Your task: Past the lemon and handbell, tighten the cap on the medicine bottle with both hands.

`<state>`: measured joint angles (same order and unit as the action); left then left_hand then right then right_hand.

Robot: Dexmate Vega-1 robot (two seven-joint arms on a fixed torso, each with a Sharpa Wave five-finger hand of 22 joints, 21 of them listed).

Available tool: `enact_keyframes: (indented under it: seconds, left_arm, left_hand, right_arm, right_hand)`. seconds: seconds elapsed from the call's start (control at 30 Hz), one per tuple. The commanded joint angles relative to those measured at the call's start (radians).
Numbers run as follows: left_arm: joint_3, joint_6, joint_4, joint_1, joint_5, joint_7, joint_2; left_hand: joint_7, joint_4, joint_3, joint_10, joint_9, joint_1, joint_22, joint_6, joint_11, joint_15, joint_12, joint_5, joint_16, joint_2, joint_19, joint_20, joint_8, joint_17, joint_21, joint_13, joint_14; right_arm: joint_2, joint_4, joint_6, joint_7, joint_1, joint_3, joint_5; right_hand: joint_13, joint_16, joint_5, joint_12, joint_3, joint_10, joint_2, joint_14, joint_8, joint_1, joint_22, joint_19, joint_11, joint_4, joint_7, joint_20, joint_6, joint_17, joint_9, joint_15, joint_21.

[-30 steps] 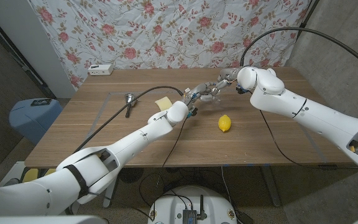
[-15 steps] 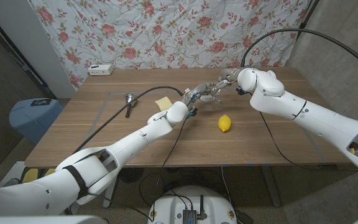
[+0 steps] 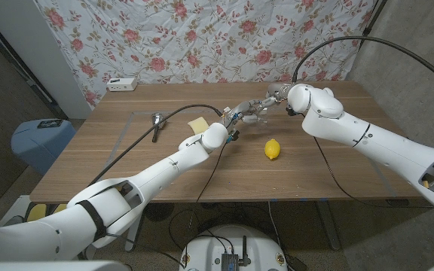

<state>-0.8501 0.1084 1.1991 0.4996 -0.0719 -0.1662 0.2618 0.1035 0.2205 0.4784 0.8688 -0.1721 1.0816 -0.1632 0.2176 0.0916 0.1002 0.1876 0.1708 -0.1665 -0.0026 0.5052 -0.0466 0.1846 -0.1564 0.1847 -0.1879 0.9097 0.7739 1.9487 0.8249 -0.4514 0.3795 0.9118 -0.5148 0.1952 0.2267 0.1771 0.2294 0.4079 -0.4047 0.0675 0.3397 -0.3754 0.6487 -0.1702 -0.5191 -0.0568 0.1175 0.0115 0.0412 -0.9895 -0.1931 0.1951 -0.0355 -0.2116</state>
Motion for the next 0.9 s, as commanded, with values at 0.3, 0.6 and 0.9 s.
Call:
enact_keyframes:
  seconds: [0.3, 0.6, 0.9]
  left_arm:
    - [0.005, -0.006, 0.011, 0.009, 0.0, -0.011, 0.005]
    - [0.006, -0.006, 0.016, 0.012, 0.001, -0.012, 0.007]
    - [0.008, -0.008, 0.025, 0.017, 0.0, -0.014, 0.011]
  left_hand:
    - [-0.013, -0.064, 0.071, 0.047, -0.003, 0.003, -0.001, 0.003, 0.053, 0.066, 0.005, 0.006, -0.007, 0.01, -0.006, -0.013, 0.002, -0.003, -0.001, -0.004, 0.036]
    - [-0.013, -0.064, 0.072, 0.044, -0.003, 0.003, -0.001, 0.003, 0.05, 0.064, 0.004, 0.006, -0.006, 0.01, -0.006, -0.012, 0.002, -0.003, -0.001, -0.004, 0.035]
    - [-0.013, -0.063, 0.073, 0.043, -0.003, 0.004, -0.001, 0.003, 0.052, 0.064, 0.004, 0.007, -0.006, 0.011, -0.007, -0.013, 0.002, -0.003, -0.001, -0.004, 0.034]
  right_arm:
    - [-0.017, -0.014, 0.017, 0.049, 0.002, 0.016, 0.002]
    - [-0.011, -0.006, 0.024, 0.04, -0.003, 0.025, 0.005]
    - [-0.004, 0.001, 0.018, 0.029, -0.005, 0.023, 0.022]
  right_hand:
    - [-0.002, 0.009, 0.001, 0.006, -0.021, -0.04, 0.009, 0.028, -0.012, -0.038, -0.004, -0.025, 0.011, -0.006, 0.016, -0.006, -0.082, -0.003, -0.001, 0.015, -0.002]
    - [-0.003, 0.002, 0.004, -0.004, -0.043, -0.035, 0.025, 0.026, 0.017, -0.075, -0.004, -0.024, 0.005, -0.014, 0.008, -0.007, -0.046, -0.003, -0.003, 0.012, 0.003]
    - [-0.002, -0.015, 0.012, -0.03, -0.07, 0.006, 0.036, 0.002, 0.09, -0.117, -0.004, 0.002, -0.027, -0.017, -0.015, 0.008, 0.074, -0.003, 0.001, -0.016, 0.016]
